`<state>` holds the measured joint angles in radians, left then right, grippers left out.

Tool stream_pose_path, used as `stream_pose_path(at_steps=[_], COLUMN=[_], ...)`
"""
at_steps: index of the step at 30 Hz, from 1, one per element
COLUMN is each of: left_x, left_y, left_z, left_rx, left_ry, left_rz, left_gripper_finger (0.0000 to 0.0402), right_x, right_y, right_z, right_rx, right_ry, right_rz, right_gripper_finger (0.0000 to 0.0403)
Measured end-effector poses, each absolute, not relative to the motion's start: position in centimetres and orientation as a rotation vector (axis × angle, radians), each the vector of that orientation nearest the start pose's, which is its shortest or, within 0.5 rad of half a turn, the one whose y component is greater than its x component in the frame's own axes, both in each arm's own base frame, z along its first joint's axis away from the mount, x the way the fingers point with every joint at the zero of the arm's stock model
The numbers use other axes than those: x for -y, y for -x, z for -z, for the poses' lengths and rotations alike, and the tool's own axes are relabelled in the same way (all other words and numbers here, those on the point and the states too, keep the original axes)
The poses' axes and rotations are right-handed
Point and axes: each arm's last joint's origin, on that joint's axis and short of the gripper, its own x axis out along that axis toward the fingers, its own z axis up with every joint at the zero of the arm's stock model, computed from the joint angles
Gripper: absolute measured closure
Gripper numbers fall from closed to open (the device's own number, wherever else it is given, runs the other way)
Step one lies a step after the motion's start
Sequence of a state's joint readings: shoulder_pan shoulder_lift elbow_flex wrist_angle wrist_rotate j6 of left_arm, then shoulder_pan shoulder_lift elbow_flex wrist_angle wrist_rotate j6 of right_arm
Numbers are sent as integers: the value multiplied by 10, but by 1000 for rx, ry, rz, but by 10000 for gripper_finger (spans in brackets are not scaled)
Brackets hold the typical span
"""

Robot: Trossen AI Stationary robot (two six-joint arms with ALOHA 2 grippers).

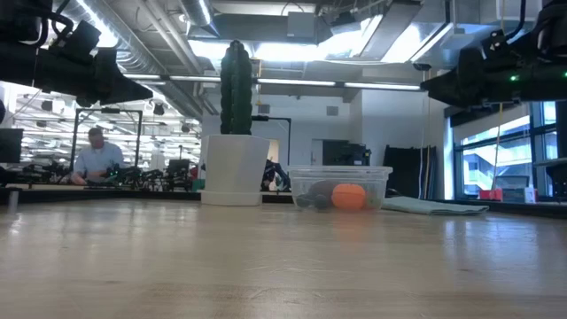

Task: Pick and placing Produce into tupperware
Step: Return to Home Position

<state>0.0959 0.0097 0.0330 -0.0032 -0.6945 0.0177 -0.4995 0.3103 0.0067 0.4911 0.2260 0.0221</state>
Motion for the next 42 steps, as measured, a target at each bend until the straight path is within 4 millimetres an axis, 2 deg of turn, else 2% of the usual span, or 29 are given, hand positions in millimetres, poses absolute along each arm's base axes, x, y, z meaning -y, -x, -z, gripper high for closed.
stream_pose_path(at_steps=[6, 13, 24, 42], left_x=[-27, -27, -27, -27], left_y=[-87, -87, -87, -87], left_z=[-174, -173, -173, -173], left_rx=[12, -13, -14, -15], left_ry=[-11, -71, -72, -72], left_rz=[-791, -791, -790, -790], left_gripper_finger=[376, 387, 401, 360], right_x=[58, 56, 52, 51], right_y=[-93, -89, -82, -80], right_z=[-190, -189, -187, -182], right_rx=[245, 236, 237, 190], right_ry=[12, 3, -16, -19], right_rz=[719, 718, 716, 720], right_gripper_finger=[164, 164, 164, 164])
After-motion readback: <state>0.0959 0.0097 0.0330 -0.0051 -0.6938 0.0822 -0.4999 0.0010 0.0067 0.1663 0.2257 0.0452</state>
